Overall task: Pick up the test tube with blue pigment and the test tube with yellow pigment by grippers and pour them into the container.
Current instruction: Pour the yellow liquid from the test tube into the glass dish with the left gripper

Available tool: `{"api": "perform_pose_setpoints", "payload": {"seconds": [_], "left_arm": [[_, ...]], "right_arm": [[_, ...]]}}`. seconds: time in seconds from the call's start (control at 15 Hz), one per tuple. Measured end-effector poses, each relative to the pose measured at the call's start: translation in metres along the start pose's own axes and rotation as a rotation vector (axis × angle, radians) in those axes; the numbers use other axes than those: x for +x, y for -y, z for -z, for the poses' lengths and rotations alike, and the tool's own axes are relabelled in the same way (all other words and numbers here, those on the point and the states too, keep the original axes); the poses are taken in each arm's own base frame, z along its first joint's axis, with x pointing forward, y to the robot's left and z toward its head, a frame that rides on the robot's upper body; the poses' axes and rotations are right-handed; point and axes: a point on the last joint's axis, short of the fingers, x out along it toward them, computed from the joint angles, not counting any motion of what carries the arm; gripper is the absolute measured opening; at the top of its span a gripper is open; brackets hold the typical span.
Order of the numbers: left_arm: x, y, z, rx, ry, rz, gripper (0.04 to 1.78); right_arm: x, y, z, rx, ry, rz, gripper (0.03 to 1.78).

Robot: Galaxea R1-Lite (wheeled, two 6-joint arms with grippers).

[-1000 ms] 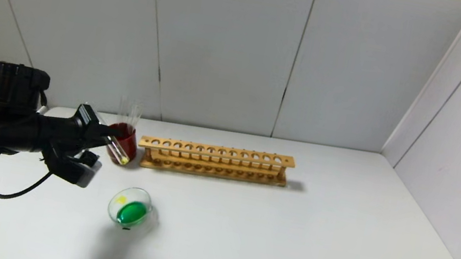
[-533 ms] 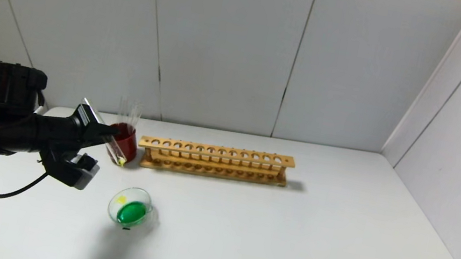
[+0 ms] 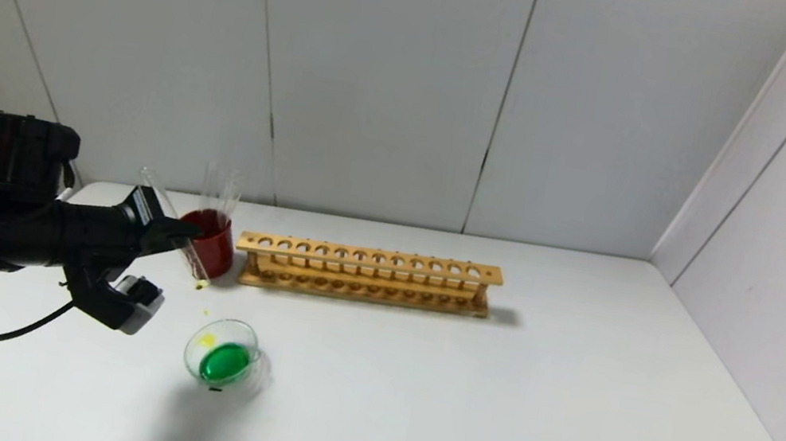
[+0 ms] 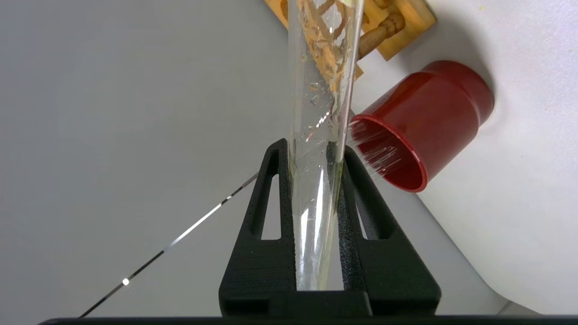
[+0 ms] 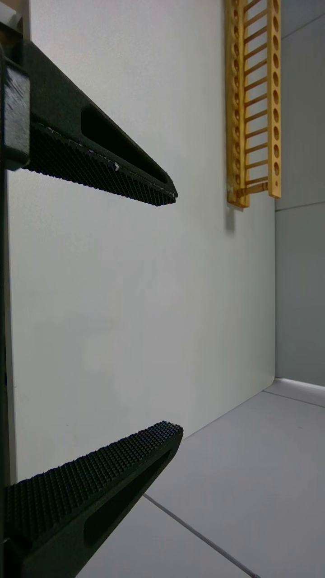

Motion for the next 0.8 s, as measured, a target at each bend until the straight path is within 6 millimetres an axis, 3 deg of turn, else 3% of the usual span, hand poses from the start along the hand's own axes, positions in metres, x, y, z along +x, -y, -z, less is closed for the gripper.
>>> {"api": "perform_pose_setpoints", "payload": {"seconds": [0.8], "left_arm": [[-0.008, -0.013, -0.014, 0.041, 0.013, -0.035, 0.31]], "right_arm": [[0.0, 0.0, 0.0, 0.0, 0.0, 0.0, 1.75]]}}
